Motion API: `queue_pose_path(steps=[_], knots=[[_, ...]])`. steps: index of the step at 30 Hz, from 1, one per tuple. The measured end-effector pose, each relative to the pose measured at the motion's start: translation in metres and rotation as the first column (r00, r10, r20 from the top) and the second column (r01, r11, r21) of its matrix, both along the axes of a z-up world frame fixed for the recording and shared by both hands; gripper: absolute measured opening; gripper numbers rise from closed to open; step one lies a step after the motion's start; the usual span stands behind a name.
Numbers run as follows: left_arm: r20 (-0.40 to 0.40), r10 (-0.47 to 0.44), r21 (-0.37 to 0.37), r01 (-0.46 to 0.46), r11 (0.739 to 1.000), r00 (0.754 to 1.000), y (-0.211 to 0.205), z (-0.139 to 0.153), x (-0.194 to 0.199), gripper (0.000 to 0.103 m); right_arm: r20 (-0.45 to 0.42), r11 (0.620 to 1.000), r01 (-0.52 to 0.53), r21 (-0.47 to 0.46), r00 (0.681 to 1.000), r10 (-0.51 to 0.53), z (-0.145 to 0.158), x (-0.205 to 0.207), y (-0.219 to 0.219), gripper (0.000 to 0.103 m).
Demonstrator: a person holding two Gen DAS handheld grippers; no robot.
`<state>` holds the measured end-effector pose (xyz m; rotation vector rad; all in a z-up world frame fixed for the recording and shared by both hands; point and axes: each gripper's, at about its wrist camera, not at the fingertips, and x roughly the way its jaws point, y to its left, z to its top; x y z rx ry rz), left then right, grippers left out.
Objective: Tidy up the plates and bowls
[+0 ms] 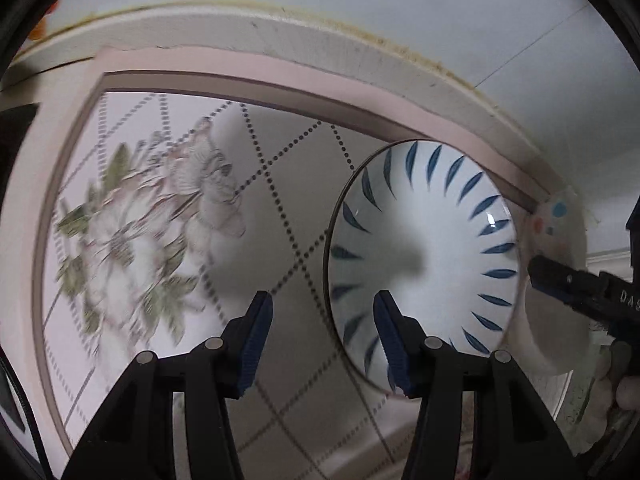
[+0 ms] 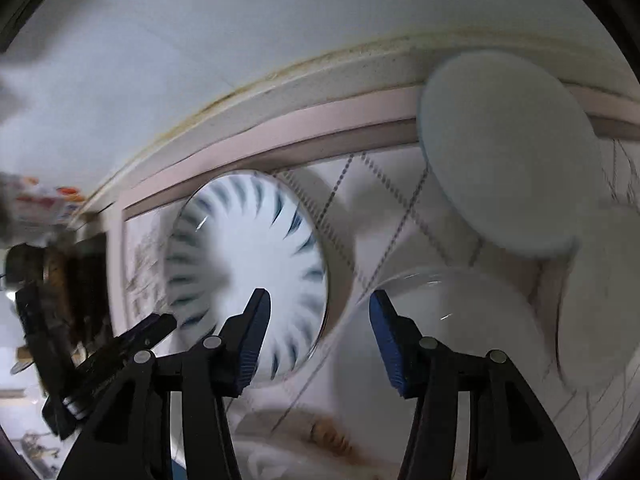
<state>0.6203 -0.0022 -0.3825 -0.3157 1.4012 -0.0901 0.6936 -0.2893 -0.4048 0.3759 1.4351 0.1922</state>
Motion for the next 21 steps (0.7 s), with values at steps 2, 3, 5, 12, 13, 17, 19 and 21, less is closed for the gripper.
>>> queue_pose_path(steps=[2,3,5,12,13,17,19,21], knots=[[0.003,-0.013,0.008,0.013,1.0,1.0,-0.004,-0.007,0.005,0.049,-0.009,1.0,-0.007,-0.028,1.0,0.007,-0.009,0.009,0.004,0.044],[0.02,-0.015,0.019,0.014,1.0,1.0,-0.006,-0.006,0.006,0.048,-0.004,0.999,-0.016,-0.045,1.0,0.016,-0.011,0.012,0.007,0.044],[0.029,-0.036,0.03,0.035,0.999,0.999,-0.012,-0.006,0.01,0.043,0.01,0.997,-0.034,-0.066,0.999,0.034,-0.013,0.025,0.011,0.04],[0.028,-0.048,0.033,0.047,0.998,0.998,-0.018,-0.006,0.013,0.034,-0.024,0.995,-0.074,-0.063,0.997,0.072,-0.006,0.028,0.008,0.028],[0.03,-0.052,0.037,0.05,0.998,0.998,-0.02,-0.006,0.012,0.031,-0.028,0.993,-0.082,-0.081,0.996,0.08,-0.002,0.025,0.012,0.028],[0.034,-0.044,0.04,0.043,0.998,0.998,-0.026,-0.007,0.008,0.023,0.014,0.986,-0.121,-0.111,0.992,0.123,0.019,0.025,0.016,0.029],[0.033,-0.026,0.024,0.025,0.999,0.999,-0.03,-0.008,0.008,0.021,0.007,0.985,-0.127,-0.117,0.992,0.129,0.017,0.031,0.018,0.029],[0.031,-0.01,0.001,0.01,1.0,0.999,-0.023,-0.011,0.007,0.018,-0.017,0.986,-0.131,-0.101,0.991,0.13,0.008,0.042,0.017,0.029]])
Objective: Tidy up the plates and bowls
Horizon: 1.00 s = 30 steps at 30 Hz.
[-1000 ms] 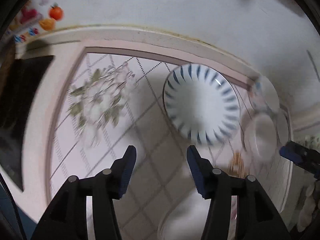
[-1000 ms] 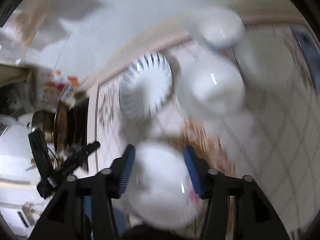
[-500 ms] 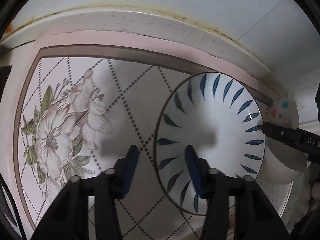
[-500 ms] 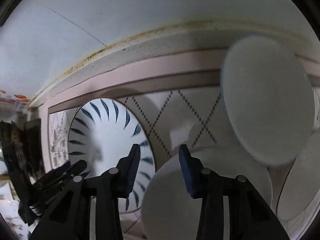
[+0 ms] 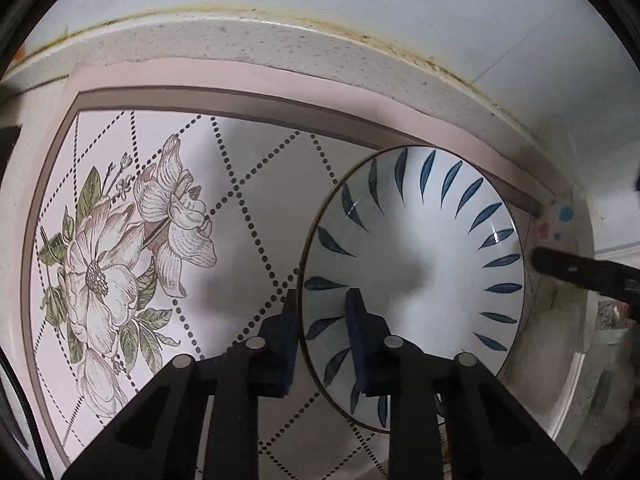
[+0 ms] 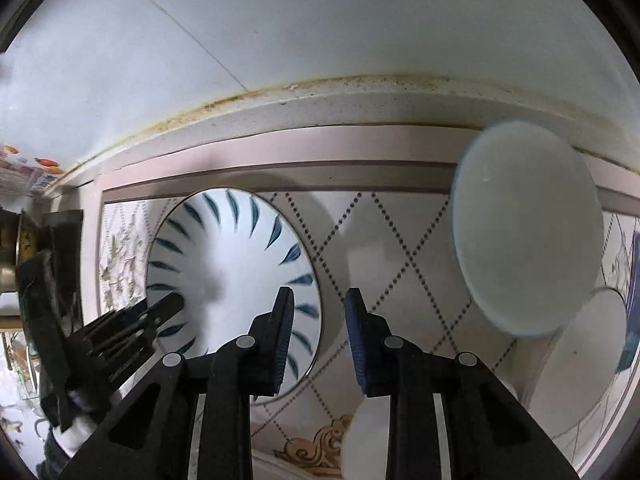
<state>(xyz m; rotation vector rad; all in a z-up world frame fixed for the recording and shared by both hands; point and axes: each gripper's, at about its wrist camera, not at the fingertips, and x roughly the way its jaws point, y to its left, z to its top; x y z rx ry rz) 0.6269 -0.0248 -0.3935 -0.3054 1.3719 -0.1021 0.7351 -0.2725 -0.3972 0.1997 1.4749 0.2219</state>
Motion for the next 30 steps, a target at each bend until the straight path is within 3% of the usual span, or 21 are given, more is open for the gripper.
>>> queue_pose_path(steps=[4,5,10,17,25,30], knots=[[0.008,0.011,-0.013,-0.011,1.0,1.0,0.002,0.0,-0.001,0.017,-0.101,0.999,0.009,0.04,0.995,-0.005,-0.035,0.011,0.002,0.026],[0.014,0.01,-0.007,-0.01,1.0,1.0,0.001,0.001,-0.001,0.017,-0.104,0.997,0.018,0.074,0.994,-0.011,-0.039,0.01,0.001,0.015],[0.055,-0.002,0.02,0.001,1.0,0.998,0.001,0.02,-0.004,0.016,-0.069,0.997,0.037,0.074,0.997,-0.032,-0.033,0.003,-0.001,0.014],[0.127,-0.037,0.033,0.033,0.999,0.991,0.003,0.074,-0.027,0.016,0.013,0.99,0.032,0.139,0.999,-0.034,0.024,-0.025,-0.013,0.013],[0.201,-0.078,0.042,0.071,0.997,0.976,-0.005,0.138,-0.089,0.016,0.096,0.985,-0.017,0.17,0.995,0.0,0.087,-0.089,-0.024,0.013],[0.213,-0.089,0.037,0.083,0.996,0.973,-0.016,0.148,-0.129,0.016,0.121,0.981,-0.028,0.191,0.993,0.005,0.106,-0.149,-0.032,0.013]])
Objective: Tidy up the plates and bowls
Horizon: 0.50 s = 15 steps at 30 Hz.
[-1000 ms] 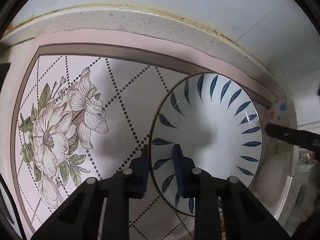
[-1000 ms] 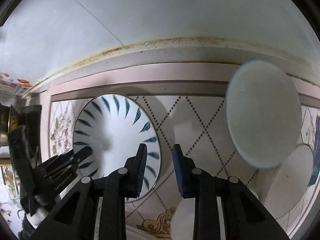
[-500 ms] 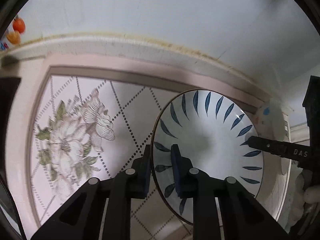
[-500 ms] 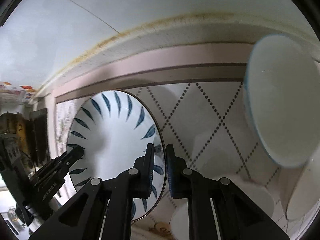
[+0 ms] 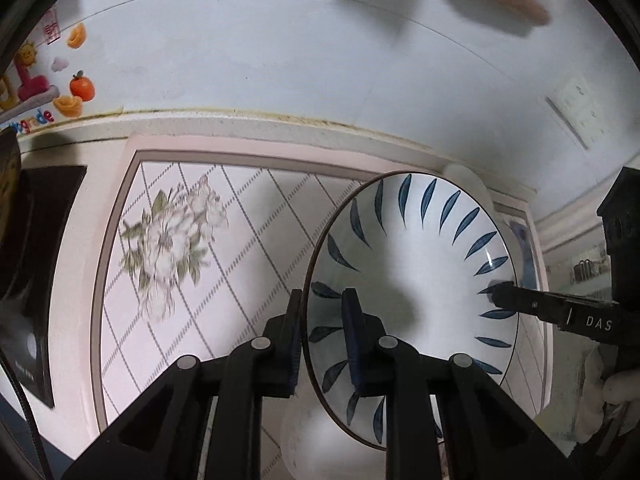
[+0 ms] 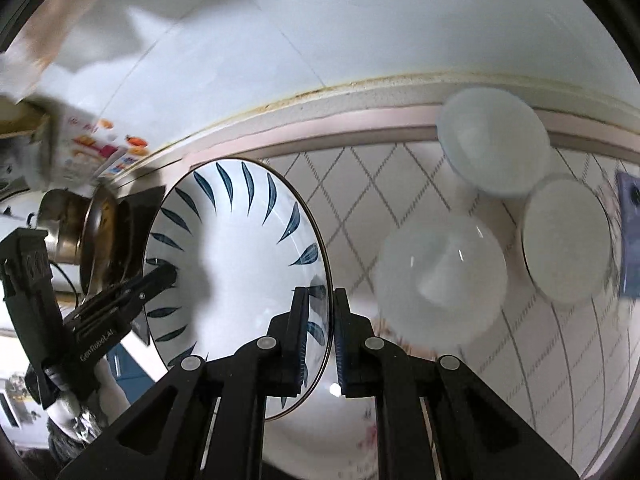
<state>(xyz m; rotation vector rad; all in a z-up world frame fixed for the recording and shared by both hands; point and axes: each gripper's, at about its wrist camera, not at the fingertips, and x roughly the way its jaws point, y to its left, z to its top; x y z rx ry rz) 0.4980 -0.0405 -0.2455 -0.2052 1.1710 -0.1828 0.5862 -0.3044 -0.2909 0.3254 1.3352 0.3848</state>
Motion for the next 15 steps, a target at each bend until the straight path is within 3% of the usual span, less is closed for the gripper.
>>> queue_pose_path(steps=[7,15], knots=[[-0.022,-0.015,0.007,0.015,1.0,1.0,-0.012,-0.01,-0.049,0.016,-0.008,1.0,-0.01,0.016,1.0,0.01,-0.008,-0.074,-0.018,0.013],[-0.095,-0.04,0.033,0.043,0.998,0.995,-0.027,-0.052,-0.079,0.016,-0.065,1.0,-0.011,0.012,0.998,0.012,-0.057,-0.116,-0.023,0.013]])
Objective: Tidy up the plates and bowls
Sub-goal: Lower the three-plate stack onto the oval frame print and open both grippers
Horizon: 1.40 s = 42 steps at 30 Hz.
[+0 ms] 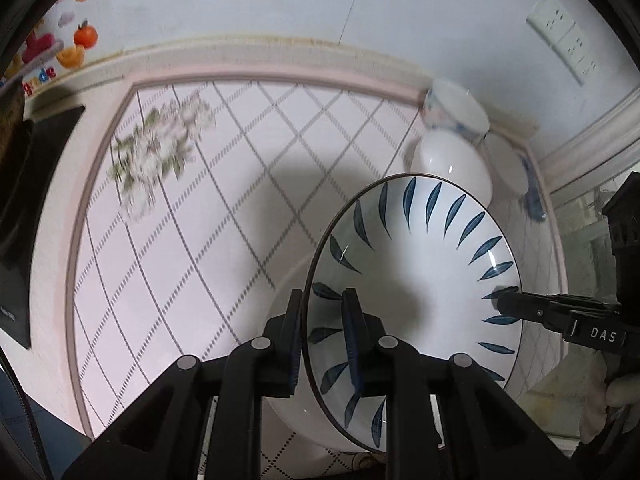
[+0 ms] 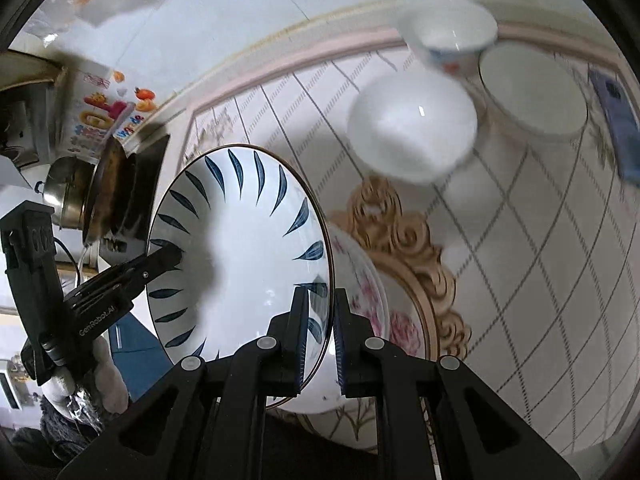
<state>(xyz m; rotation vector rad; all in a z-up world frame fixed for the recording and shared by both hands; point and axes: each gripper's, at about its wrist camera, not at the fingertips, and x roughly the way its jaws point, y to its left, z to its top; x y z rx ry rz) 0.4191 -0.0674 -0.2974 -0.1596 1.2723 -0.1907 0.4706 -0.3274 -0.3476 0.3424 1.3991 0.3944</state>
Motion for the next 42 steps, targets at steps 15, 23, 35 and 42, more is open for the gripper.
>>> queue_pose_path(steps=[15,23,35,42], knots=[[-0.089,0.029,0.055,-0.025,0.998,0.996,-0.004,-0.053,-0.012,0.017,-0.069,1.0,-0.011,-0.02,0.998,0.01,-0.07,-0.027,0.006,0.013],[-0.089,0.06,0.054,-0.056,0.997,0.994,0.003,-0.057,-0.014,0.018,-0.052,0.999,-0.033,-0.034,0.998,0.031,-0.075,-0.024,0.013,0.013],[-0.103,0.081,0.054,-0.076,0.996,0.991,0.002,-0.063,-0.014,0.018,-0.056,0.999,-0.011,-0.034,0.998,0.009,-0.073,-0.021,0.013,0.016],[-0.121,0.102,0.07,-0.094,0.993,0.987,0.001,-0.063,-0.011,0.018,-0.053,0.998,0.019,-0.052,0.998,-0.022,-0.062,-0.022,0.008,0.016]])
